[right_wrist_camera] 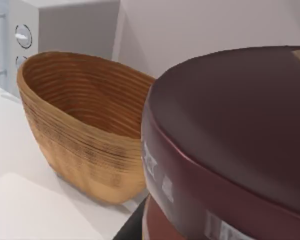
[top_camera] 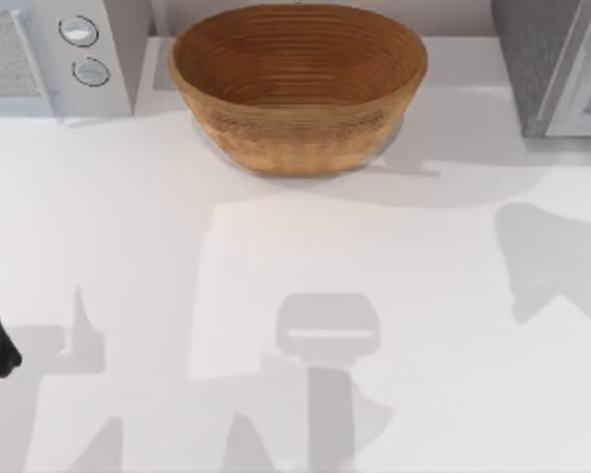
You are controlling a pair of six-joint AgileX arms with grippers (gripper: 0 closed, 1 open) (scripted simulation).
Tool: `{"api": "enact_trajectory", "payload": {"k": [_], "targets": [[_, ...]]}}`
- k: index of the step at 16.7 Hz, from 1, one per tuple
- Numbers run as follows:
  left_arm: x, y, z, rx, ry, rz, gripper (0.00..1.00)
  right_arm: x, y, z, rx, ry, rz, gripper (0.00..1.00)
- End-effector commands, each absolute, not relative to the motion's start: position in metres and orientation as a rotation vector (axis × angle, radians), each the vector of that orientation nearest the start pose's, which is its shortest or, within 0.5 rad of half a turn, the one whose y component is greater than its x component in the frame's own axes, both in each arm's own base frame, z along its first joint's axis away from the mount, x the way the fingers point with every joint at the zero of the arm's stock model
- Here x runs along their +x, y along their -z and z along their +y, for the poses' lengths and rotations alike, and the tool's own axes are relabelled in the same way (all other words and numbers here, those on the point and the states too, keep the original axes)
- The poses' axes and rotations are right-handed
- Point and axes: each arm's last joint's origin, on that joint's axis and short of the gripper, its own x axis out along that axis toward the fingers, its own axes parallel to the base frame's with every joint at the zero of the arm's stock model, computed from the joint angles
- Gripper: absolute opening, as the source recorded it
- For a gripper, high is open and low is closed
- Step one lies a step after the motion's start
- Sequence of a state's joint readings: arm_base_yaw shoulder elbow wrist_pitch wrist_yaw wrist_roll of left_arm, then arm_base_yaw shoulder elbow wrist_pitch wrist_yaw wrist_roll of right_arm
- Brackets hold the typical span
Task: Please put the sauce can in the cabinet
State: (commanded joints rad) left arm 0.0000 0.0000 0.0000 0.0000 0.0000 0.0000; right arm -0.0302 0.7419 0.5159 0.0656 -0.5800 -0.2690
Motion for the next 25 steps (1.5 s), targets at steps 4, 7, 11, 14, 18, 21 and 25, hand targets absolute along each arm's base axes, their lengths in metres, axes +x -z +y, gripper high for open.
{"api": "enact_trajectory", "payload": {"k": [4, 7, 11, 14, 18, 21, 25], "targets": [[0.106, -0.16, -0.001, 0.0, 0.0, 0.0, 1.0, 0.123, -0.229, 0.006, -0.123, -0.274, 0.001, 0.0], [0.106, -0.16, -0.001, 0.0, 0.0, 0.0, 1.0, 0.109, -0.192, 0.002, -0.049, -0.114, -0.014, 0.0], [0.106, -0.16, -0.001, 0.0, 0.0, 0.0, 1.0, 0.106, -0.161, -0.001, -0.002, -0.004, -0.001, 0.0], [0.106, -0.16, -0.001, 0.0, 0.0, 0.0, 1.0, 0.106, -0.16, -0.001, 0.0, 0.0, 0.0, 0.0], [0.106, -0.16, -0.001, 0.0, 0.0, 0.0, 1.0, 0.106, -0.162, -0.001, 0.001, -0.002, 0.009, 0.0], [0.106, -0.16, -0.001, 0.0, 0.0, 0.0, 1.0, 0.107, -0.183, 0.001, 0.005, -0.012, 0.052, 0.0], [0.106, -0.16, -0.001, 0.0, 0.0, 0.0, 1.0, 0.117, -0.248, 0.005, 0.005, -0.024, 0.1, 0.0]]}}
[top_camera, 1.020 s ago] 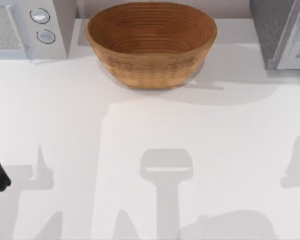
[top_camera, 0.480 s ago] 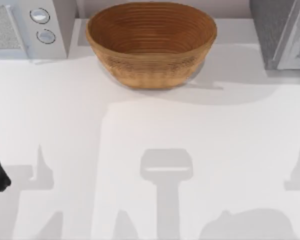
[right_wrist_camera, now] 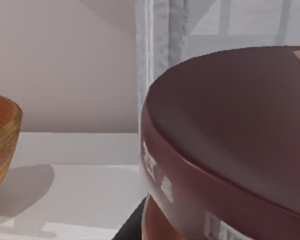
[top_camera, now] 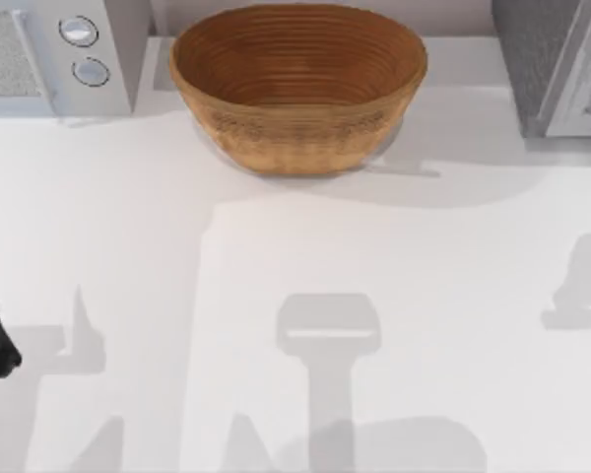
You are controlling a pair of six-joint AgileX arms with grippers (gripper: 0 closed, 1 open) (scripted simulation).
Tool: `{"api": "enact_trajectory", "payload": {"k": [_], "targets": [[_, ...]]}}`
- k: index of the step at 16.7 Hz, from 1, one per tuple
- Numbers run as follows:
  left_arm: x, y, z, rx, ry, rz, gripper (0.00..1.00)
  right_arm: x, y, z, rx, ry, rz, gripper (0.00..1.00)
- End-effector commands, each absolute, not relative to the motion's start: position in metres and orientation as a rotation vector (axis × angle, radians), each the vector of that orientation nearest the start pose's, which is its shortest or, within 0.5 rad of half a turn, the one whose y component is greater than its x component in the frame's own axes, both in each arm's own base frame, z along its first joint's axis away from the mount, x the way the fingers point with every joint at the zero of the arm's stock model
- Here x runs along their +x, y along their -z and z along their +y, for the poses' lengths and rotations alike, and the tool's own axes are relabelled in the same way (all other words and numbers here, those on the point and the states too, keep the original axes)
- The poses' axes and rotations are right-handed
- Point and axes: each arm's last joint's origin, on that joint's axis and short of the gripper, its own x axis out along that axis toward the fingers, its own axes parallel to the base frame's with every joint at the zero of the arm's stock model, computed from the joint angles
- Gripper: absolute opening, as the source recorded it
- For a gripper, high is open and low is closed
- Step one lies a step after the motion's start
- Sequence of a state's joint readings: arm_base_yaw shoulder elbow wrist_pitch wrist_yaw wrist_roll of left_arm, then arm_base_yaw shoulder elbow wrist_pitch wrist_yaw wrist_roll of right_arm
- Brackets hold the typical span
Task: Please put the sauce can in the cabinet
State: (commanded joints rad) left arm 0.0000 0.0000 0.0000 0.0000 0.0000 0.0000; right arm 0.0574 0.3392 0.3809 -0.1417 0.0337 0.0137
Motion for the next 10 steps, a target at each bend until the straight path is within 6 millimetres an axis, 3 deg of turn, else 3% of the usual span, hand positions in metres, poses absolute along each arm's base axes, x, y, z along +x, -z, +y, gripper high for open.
{"api": "enact_trajectory", "payload": {"k": [7, 10], "targets": [[0.106, -0.16, -0.001, 0.0, 0.0, 0.0, 1.0, 0.163, -0.422, 0.023, 0.01, -0.053, 0.026, 0.0], [0.106, -0.16, -0.001, 0.0, 0.0, 0.0, 1.0, 0.187, -0.48, 0.033, 0.015, -0.06, -0.017, 0.0]]}}
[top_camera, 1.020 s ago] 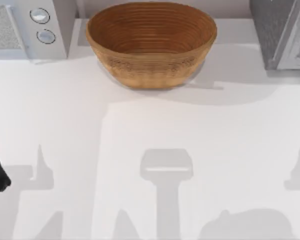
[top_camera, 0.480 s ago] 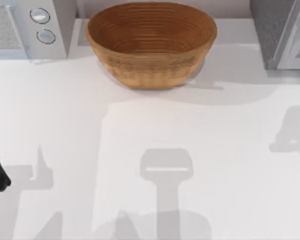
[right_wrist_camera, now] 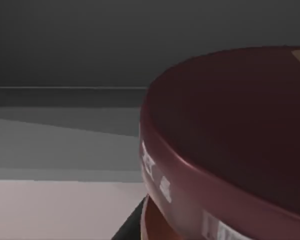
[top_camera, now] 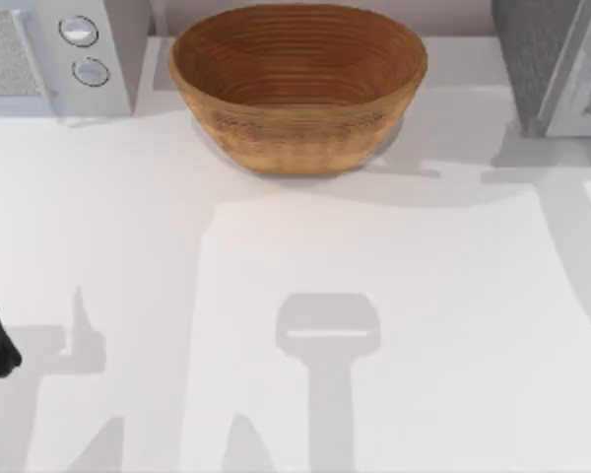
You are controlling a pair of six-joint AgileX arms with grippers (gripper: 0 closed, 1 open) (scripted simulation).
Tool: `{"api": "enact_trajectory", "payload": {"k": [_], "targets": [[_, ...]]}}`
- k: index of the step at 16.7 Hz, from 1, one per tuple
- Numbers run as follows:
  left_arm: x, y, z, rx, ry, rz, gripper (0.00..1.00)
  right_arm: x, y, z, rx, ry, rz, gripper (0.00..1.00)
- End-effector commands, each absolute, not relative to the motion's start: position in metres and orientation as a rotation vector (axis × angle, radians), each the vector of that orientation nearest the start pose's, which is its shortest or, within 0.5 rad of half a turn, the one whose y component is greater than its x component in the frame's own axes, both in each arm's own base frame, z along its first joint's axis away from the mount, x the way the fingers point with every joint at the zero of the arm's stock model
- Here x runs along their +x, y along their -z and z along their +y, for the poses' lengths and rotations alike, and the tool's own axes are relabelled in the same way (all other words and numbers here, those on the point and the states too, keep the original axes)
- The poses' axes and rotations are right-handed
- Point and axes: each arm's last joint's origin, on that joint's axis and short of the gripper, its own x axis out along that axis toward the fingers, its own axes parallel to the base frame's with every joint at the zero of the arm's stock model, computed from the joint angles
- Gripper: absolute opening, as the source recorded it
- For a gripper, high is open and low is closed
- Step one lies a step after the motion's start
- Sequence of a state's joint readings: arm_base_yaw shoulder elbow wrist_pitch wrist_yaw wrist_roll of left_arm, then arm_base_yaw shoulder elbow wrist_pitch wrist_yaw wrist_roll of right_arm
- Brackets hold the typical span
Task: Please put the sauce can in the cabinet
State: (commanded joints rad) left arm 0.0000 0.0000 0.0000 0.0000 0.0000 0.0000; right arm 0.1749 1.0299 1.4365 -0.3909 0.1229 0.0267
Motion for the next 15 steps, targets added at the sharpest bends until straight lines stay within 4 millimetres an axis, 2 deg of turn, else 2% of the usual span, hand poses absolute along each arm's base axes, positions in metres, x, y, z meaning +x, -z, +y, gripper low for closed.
{"api": "enact_trajectory", "payload": {"k": [2, 5, 8, 15], "targets": [[0.106, -0.16, -0.001, 0.0, 0.0, 0.0, 1.0, 0.203, -0.507, 0.039, 0.016, -0.052, -0.031, 0.0], [0.106, -0.16, -0.001, 0.0, 0.0, 0.0, 1.0, 0.228, -0.526, 0.045, 0.01, -0.026, -0.022, 0.0], [0.106, -0.16, -0.001, 0.0, 0.0, 0.0, 1.0, 0.245, -0.53, 0.047, 0.002, -0.003, -0.001, 0.0], [0.106, -0.16, -0.001, 0.0, 0.0, 0.0, 1.0, 0.25, -0.53, 0.047, 0.003, 0.0, 0.002, 0.0]]}}
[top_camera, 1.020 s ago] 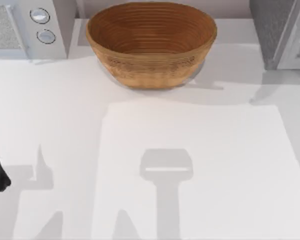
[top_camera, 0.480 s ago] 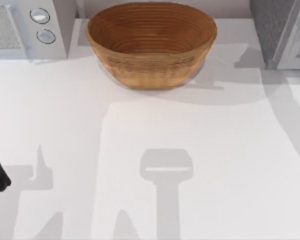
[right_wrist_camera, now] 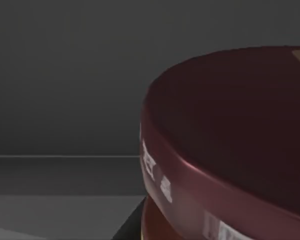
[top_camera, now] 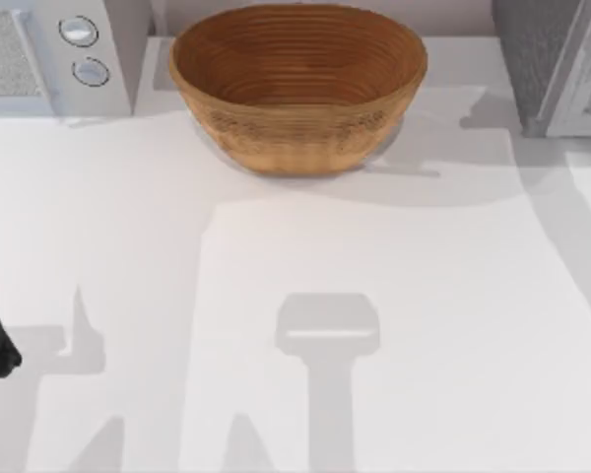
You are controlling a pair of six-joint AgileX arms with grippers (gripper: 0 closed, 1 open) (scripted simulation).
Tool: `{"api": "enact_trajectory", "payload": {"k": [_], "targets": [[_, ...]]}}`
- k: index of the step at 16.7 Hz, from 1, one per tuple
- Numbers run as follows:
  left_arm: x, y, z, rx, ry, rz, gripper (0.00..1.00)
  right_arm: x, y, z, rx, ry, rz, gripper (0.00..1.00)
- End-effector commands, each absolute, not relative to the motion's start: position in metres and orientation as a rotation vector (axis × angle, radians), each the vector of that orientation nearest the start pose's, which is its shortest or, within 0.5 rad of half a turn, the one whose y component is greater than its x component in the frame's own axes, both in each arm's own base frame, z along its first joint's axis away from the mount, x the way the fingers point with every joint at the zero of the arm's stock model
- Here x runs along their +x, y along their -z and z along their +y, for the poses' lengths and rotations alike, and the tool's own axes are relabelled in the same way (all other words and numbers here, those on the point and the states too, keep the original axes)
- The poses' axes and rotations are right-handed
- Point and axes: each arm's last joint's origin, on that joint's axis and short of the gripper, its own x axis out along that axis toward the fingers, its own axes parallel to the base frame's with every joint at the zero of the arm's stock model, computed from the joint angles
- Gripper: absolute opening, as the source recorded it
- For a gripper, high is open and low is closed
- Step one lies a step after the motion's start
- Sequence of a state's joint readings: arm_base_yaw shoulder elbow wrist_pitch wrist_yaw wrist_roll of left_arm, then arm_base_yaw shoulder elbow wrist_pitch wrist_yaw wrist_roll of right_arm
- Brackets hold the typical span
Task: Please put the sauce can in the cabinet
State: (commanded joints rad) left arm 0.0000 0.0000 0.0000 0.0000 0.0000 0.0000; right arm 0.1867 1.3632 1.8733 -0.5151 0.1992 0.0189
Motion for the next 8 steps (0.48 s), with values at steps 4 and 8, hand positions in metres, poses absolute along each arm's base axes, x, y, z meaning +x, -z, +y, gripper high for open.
{"api": "enact_trajectory", "payload": {"k": [4, 8], "targets": [[0.106, -0.16, -0.001, 0.0, 0.0, 0.0, 1.0, 0.284, -0.532, 0.049, 0.001, 0.005, 0.005, 0.0], [0.106, -0.16, -0.001, 0.0, 0.0, 0.0, 1.0, 0.314, -0.53, 0.05, 0.002, 0.002, 0.004, 0.0]]}}
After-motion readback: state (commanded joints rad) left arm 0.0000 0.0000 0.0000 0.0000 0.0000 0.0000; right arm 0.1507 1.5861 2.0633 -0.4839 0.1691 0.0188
